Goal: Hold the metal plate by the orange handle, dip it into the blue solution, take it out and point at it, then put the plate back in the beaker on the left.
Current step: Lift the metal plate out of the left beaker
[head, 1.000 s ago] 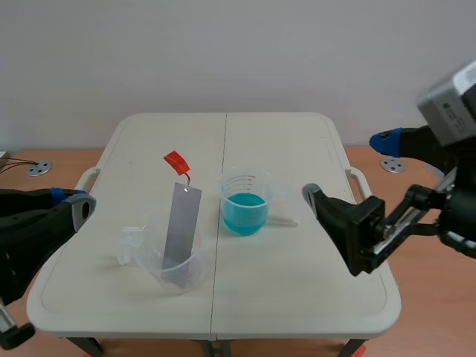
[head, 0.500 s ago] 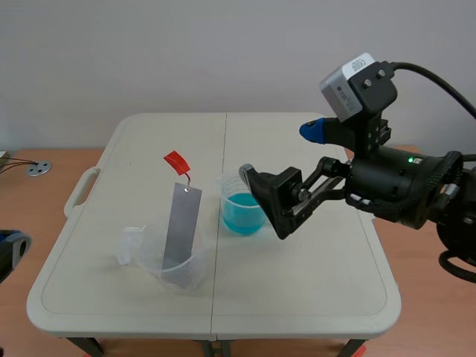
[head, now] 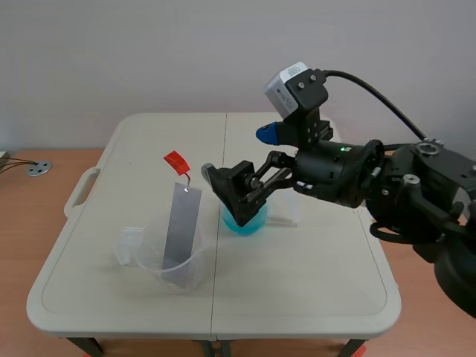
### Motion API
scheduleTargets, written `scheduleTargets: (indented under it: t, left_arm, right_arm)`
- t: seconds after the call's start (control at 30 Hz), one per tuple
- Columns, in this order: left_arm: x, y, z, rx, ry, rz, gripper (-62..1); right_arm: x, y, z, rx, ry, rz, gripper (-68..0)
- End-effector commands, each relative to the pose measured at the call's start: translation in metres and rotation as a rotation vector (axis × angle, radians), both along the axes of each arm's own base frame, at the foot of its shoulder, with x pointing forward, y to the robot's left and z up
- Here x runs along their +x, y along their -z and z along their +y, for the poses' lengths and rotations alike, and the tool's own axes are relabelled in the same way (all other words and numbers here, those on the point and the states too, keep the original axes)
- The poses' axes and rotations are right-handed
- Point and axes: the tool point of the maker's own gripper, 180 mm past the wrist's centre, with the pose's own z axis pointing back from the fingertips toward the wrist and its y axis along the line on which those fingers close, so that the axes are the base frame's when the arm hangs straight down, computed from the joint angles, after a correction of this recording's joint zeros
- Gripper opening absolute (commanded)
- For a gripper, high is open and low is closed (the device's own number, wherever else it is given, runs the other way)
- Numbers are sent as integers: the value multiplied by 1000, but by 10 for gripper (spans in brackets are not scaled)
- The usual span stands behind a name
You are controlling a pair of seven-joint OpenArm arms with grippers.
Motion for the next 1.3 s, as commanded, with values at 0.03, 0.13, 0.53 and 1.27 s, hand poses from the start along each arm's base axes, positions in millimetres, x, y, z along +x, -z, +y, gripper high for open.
scheduleTargets:
  t: [0.03, 0.13, 0.53, 1.27]
  left_arm:
    - [-13, 7, -15, -48, 19, 35, -577]
    - [-34, 20, -25, -79, 27, 94, -577]
    - [-108, 53, -45, -128, 46, 295, -577]
    - [-120, 57, -43, -123, 38, 328, -577]
  right_arm:
    - [8, -11, 10, 22, -15, -25, -12]
    - [13, -8, 19, 26, -35, -12, -12]
    - [13, -7, 59, 56, -140, 24, -12]
    - [-14, 2, 100, 103, -246, 153, -12]
